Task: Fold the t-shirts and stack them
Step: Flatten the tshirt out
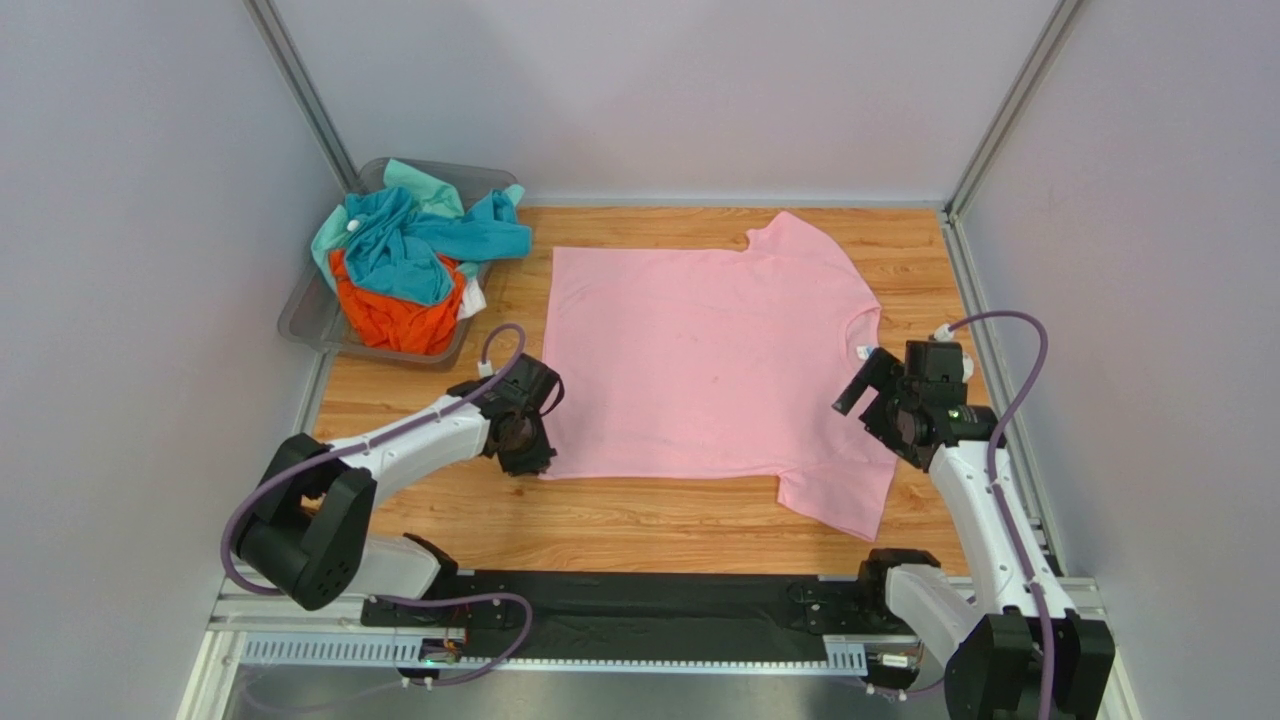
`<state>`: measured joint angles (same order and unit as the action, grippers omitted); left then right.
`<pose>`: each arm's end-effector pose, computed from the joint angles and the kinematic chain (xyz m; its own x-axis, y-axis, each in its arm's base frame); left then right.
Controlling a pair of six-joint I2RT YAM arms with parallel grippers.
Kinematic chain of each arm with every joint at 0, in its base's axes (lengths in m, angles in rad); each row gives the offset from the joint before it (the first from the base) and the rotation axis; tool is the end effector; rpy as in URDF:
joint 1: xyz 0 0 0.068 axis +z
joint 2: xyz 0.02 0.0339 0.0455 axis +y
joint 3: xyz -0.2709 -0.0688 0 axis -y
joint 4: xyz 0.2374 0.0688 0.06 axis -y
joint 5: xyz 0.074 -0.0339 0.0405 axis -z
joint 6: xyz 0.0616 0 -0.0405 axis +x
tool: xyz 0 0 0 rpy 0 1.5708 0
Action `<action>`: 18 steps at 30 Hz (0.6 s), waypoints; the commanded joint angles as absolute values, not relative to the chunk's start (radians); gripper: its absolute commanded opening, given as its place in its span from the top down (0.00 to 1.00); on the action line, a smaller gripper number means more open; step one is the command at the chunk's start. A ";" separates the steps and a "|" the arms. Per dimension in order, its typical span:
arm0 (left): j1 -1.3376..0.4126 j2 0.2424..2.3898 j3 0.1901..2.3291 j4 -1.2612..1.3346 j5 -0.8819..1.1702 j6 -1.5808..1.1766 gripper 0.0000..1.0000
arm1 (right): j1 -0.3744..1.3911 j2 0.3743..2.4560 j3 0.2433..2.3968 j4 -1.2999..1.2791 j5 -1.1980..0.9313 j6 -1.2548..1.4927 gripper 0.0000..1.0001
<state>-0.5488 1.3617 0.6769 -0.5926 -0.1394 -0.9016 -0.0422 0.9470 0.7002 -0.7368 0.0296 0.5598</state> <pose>0.1961 -0.1099 0.1456 -0.8849 -0.3693 -0.2837 -0.3413 0.9288 -0.1443 0.1815 -0.0095 0.2207 -0.6737 0.5597 -0.4825 0.4913 0.8270 0.2733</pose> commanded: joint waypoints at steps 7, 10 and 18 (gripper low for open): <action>-0.548 1.374 0.661 -0.560 -0.139 -0.899 1.00 | -0.041 0.931 0.702 -0.756 0.066 0.551 0.05; -0.517 1.359 0.663 -0.575 -0.169 -0.881 1.00 | -0.012 0.907 0.722 -0.776 0.022 0.561 0.05; -0.397 1.292 0.643 -0.583 -0.186 -0.807 1.00 | 0.394 0.934 0.753 -0.900 0.225 0.689 0.05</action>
<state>-0.4080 1.3323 0.6537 -0.5667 -0.1520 -0.8539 0.3161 0.9207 0.7319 -0.8204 0.1326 0.6086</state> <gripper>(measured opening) 0.006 0.949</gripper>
